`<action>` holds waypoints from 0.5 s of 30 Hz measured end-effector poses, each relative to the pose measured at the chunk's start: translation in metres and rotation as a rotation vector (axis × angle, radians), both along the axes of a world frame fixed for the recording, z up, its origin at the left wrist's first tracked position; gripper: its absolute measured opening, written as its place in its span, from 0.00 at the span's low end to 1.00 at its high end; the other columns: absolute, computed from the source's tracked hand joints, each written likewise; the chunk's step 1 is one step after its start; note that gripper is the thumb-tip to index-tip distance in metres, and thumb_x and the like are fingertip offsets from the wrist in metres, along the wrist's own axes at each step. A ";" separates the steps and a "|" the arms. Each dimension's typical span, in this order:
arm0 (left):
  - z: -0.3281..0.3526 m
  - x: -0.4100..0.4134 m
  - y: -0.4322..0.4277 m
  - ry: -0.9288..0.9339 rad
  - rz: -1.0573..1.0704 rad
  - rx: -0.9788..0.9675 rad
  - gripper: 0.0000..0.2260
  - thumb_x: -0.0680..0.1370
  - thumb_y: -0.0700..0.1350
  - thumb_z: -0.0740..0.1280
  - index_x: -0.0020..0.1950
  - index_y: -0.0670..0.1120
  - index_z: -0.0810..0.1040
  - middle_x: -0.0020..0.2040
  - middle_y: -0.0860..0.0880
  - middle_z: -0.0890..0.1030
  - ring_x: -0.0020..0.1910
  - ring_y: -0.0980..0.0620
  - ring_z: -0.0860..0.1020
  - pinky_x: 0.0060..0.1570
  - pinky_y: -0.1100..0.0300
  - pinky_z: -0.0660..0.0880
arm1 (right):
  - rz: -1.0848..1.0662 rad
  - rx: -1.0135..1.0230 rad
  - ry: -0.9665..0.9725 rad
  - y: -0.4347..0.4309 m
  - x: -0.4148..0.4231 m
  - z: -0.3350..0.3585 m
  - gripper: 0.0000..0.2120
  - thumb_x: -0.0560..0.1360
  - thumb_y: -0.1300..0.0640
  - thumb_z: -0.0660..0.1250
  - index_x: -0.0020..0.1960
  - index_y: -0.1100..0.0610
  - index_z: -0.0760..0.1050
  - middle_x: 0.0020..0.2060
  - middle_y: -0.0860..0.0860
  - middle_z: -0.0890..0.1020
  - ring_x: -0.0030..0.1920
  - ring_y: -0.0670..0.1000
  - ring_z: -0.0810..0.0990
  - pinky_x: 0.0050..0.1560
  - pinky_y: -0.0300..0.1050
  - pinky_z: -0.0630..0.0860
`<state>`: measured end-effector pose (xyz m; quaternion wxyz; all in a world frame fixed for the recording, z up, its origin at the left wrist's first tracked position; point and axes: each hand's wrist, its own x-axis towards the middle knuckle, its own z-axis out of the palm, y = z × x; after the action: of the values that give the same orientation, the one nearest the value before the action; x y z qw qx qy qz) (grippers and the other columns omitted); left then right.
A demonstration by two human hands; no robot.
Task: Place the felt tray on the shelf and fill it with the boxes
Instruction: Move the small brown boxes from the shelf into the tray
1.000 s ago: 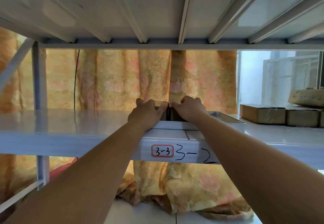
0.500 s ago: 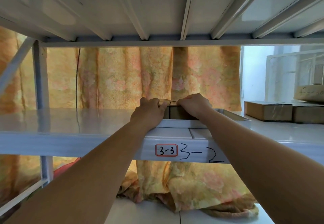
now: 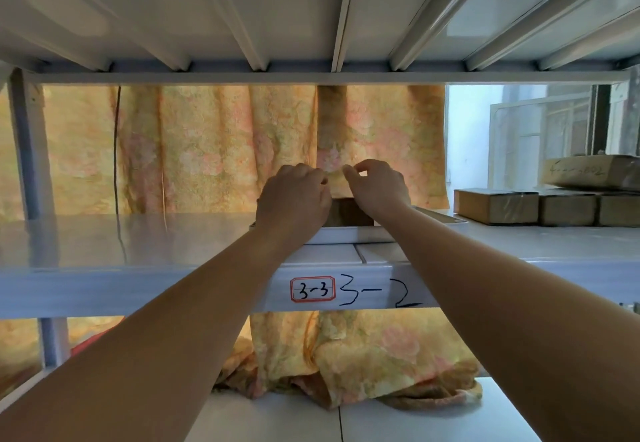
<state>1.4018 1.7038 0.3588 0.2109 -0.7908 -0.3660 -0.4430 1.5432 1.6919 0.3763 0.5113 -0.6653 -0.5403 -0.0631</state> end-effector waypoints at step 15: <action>0.028 0.127 -0.039 0.146 -0.161 -0.164 0.15 0.78 0.46 0.57 0.65 0.49 0.73 0.60 0.48 0.77 0.58 0.46 0.73 0.45 0.56 0.69 | -0.367 -0.017 -0.321 -0.059 0.129 0.028 0.19 0.72 0.51 0.60 0.62 0.49 0.75 0.60 0.55 0.78 0.56 0.56 0.79 0.54 0.46 0.75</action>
<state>1.5286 1.6645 0.3865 0.1354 -0.8623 -0.3200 -0.3684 1.6721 1.6324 0.4039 0.3934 -0.7380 -0.4853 -0.2551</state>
